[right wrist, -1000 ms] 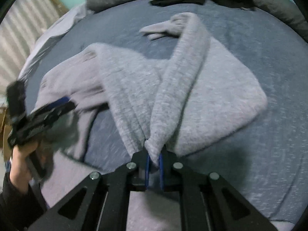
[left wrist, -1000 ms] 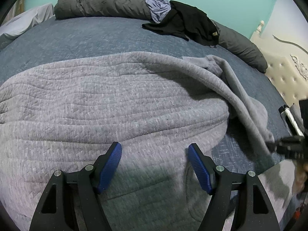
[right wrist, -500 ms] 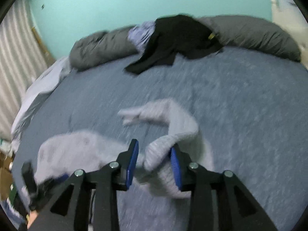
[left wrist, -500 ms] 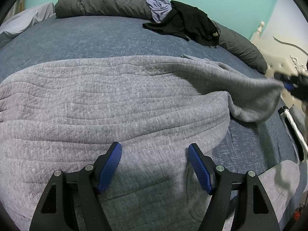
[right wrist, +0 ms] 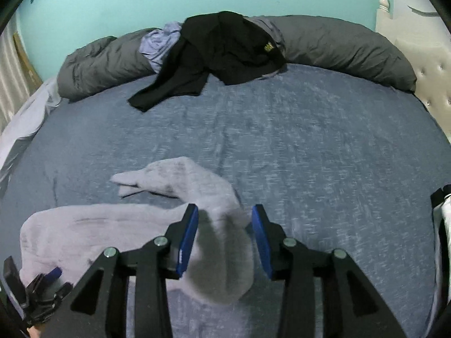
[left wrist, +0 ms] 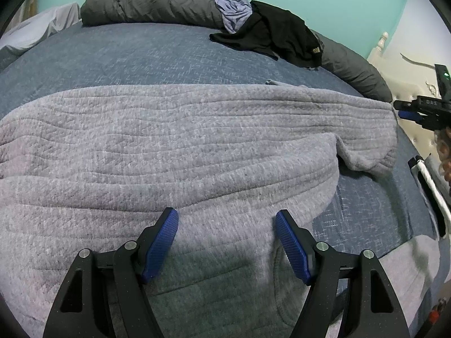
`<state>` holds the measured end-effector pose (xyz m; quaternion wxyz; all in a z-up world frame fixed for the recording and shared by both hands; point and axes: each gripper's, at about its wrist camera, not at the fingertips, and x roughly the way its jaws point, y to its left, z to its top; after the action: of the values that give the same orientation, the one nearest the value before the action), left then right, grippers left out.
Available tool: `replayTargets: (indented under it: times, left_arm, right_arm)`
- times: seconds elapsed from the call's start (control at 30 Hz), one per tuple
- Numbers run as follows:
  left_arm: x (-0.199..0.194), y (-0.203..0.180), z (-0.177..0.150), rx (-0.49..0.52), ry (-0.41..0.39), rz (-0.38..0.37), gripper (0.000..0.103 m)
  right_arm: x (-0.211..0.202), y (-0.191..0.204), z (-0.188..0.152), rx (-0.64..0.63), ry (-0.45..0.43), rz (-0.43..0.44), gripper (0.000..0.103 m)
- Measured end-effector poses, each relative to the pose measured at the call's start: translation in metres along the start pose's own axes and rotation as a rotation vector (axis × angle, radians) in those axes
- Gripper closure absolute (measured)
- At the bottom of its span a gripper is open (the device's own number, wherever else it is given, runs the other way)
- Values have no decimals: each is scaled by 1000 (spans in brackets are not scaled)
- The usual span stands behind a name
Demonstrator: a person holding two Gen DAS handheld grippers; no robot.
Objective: Fold clothes
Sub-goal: 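Fold the held sleeve across the sweater body with the right tool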
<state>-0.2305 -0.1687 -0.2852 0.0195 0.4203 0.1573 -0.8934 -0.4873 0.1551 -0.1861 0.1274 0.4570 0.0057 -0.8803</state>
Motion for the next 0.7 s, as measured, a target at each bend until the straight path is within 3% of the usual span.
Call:
replayTargets:
  times: [0.2,0.23,0.3,0.4,0.6,0.7]
  left_arm:
    - [2,0,0,0,2,6,27]
    - [1,-1,0,0,2,5,27]
    - [1,-1,1,-1,1,1,27]
    - [1,0,1,-4,2,-1,27]
    - [0,0,1,-3,1,-1,27]
    - [0,0,0,-5,0,-3,27]
  right_arm:
    - [45,7,-1,-18,96,55,61]
    - [46,12,-6,-32,100,69,63]
    - [50,30,-19,-101,106,123,82]
    - [57,58,-49,-190,163,190,87]
    - [48,84,-97,-250,228,284,84]
    - [33,75,-89,-201,181,305,81]
